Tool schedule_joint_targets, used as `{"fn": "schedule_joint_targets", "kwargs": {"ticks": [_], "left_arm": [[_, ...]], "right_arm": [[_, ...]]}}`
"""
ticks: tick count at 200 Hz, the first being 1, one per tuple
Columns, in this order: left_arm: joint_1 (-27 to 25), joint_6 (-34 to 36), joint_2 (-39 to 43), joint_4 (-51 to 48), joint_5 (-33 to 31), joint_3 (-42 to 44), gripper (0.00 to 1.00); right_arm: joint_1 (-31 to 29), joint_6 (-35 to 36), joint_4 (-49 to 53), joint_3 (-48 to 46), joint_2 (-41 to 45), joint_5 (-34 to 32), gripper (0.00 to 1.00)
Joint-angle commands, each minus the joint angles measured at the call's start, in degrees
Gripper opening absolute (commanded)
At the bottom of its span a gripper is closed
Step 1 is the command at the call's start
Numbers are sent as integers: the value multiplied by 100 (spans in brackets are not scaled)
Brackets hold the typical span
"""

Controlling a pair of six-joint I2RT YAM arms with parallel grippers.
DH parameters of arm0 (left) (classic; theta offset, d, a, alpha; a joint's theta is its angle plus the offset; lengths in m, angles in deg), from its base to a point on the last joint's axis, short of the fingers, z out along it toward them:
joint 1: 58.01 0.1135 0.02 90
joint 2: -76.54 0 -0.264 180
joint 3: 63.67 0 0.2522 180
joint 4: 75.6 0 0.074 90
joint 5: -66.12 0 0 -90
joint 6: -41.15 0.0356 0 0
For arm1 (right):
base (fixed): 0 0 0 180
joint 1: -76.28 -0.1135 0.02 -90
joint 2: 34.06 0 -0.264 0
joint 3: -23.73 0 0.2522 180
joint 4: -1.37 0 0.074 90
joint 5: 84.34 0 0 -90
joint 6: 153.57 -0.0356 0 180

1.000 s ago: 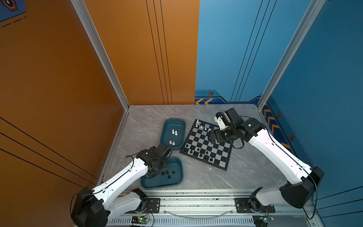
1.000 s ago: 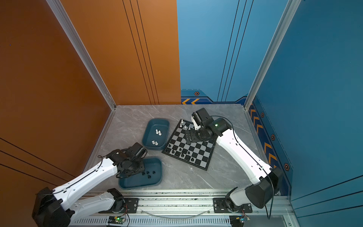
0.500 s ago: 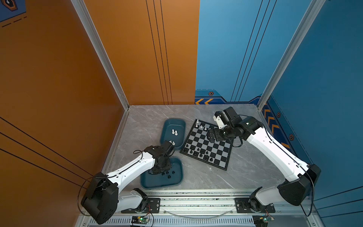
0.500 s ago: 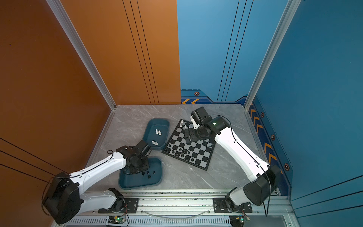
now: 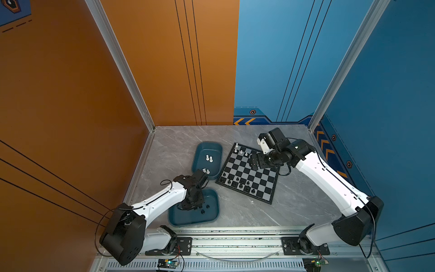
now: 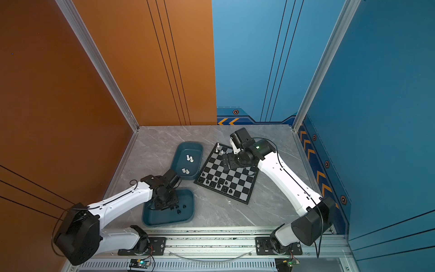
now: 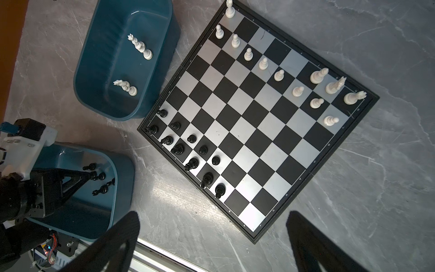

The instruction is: Set up the chess pieces on the board

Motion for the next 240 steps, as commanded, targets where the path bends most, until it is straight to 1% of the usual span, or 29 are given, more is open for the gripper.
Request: {"fn": "schedule_joint_targets", "kwargs": {"ticks": [1, 58, 102, 140, 179, 212, 240], "left_arm": [[49, 140, -98, -50, 77, -15, 29], [53, 185, -182, -47, 52, -14, 24], [80, 255, -320, -29, 51, -44, 23], [80, 298, -380, -29, 73, -107, 14], [83, 301, -244, -80, 136, -210, 10], [23, 334, -100, -421, 113, -523, 8], [-61, 395, -12, -798, -18, -982, 8]], "right_arm": [[50, 4, -34, -47, -77, 80, 100], [151, 56, 1, -107, -24, 97, 100], [180, 91, 13, -94, -3, 116, 100], [206, 112, 41, -116, 38, 103, 100], [223, 122, 63, -104, 79, 98, 100], [223, 114, 59, -174, 150, 99, 100], [223, 105, 59, -255, 262, 74, 100]]}}
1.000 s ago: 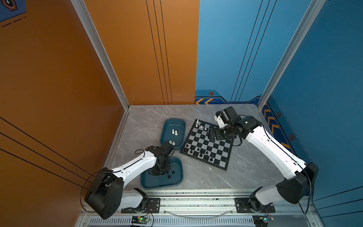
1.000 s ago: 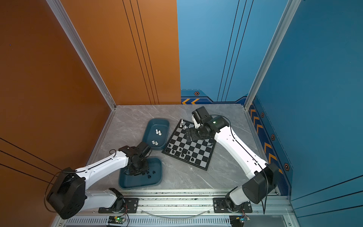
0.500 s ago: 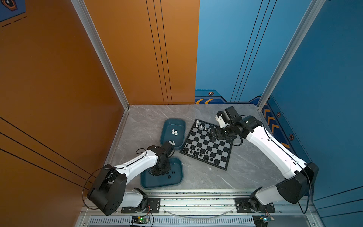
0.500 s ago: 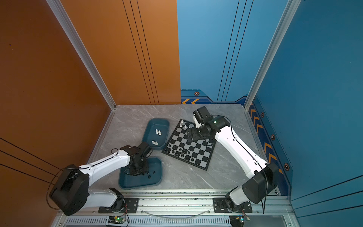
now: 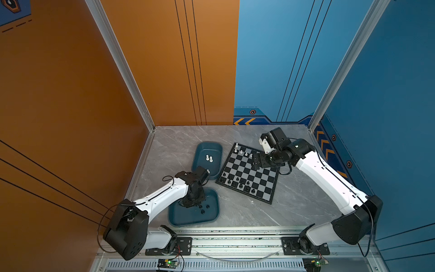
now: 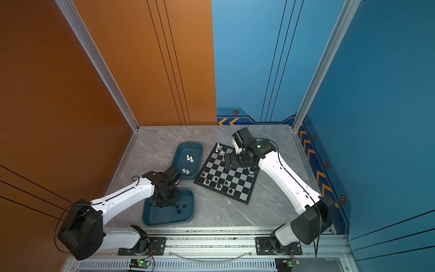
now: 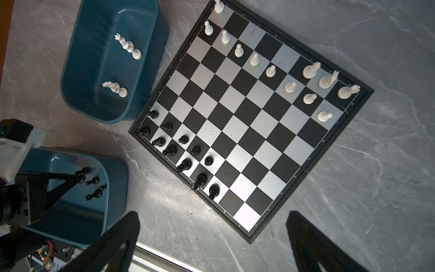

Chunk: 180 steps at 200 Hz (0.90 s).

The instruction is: Set up the chess pieces on the board

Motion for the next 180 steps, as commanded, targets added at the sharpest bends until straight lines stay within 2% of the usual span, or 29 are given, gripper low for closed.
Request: {"fn": "schedule_joint_targets", "kwargs": {"ticks": [1, 41, 70, 102, 141, 162, 180], "left_arm": [[-74, 111, 158, -520, -97, -453, 8], [-258, 312, -120, -861, -150, -1481, 9], [-662, 507, -763, -872, -109, -2404, 9], [-1325, 788, -1926, -999, -133, -3779, 8], [-2137, 1278, -3661, -1459, -267, -6058, 8], [-2471, 1443, -4479, -1682, -129, -7140, 8], [-2714, 1493, -5026, -1742, 72, -7703, 7]], "right_arm": [[22, 83, 67, -114, 247, 31, 100], [107, 7, 138, -391, 679, -62, 100], [237, -98, 261, -754, 1254, -160, 100], [395, -231, 537, -1205, 2010, -285, 100], [604, -414, 1032, -1596, 2936, -461, 100], [713, -493, 1380, -1673, 3362, -531, 100], [778, -553, 1660, -1675, 3624, -614, 100]]}}
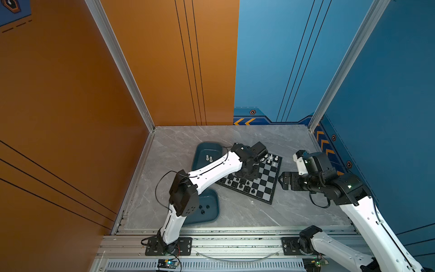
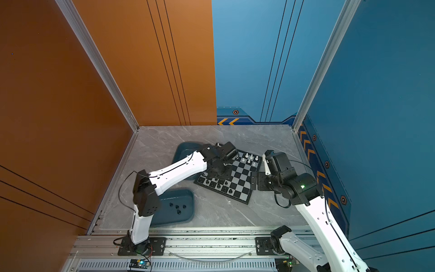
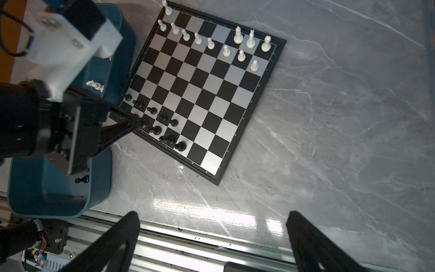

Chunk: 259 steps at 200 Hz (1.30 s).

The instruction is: Set up the chess pieces on the board

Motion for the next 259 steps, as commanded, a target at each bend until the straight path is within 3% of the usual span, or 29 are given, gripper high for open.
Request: {"fn": "schedule_joint_targets", "kwargs": {"ticks": [1, 78, 215, 259], "left_arm": [[-271, 291, -537, -504, 175, -680, 7], [-777, 416, -1623, -487, 546, -1144, 6], [-848, 612, -2170, -481, 608, -1669, 8], [-844, 603, -2256, -487, 642, -1786, 14]], "right_arm": [[85, -188, 668, -69, 319, -246, 100], [134, -463, 1326, -82, 879, -429, 100], [134, -674, 1913, 187, 1158, -672, 100], [134, -672, 1981, 188, 1220, -728, 100]]}}
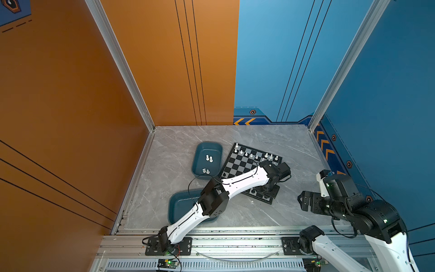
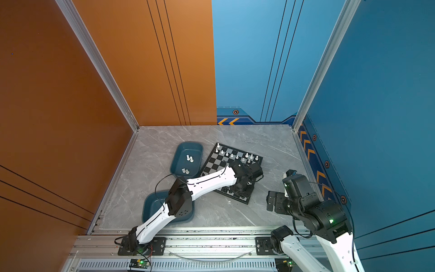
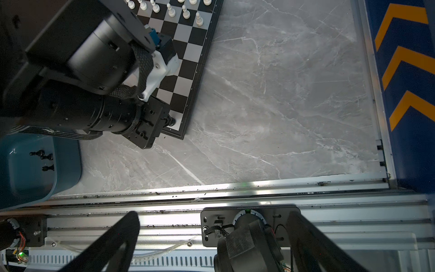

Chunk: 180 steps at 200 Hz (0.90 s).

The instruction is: Set up the chess pieces on the board

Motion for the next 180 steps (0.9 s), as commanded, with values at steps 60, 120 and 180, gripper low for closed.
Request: {"fn": "schedule_joint_targets", "kwargs": {"ticks": [60, 120, 180], "left_arm": [[-26, 103, -156, -138, 95, -382, 40], [76, -45, 326, -138, 104, -681, 43], [737, -225, 2348, -141, -1044, 988, 47]], "right_arm": [[38, -2, 227, 124, 113, -232, 100], [38, 128, -30, 170, 10, -206, 100], [29, 270, -949, 65, -451, 335, 100]]}}
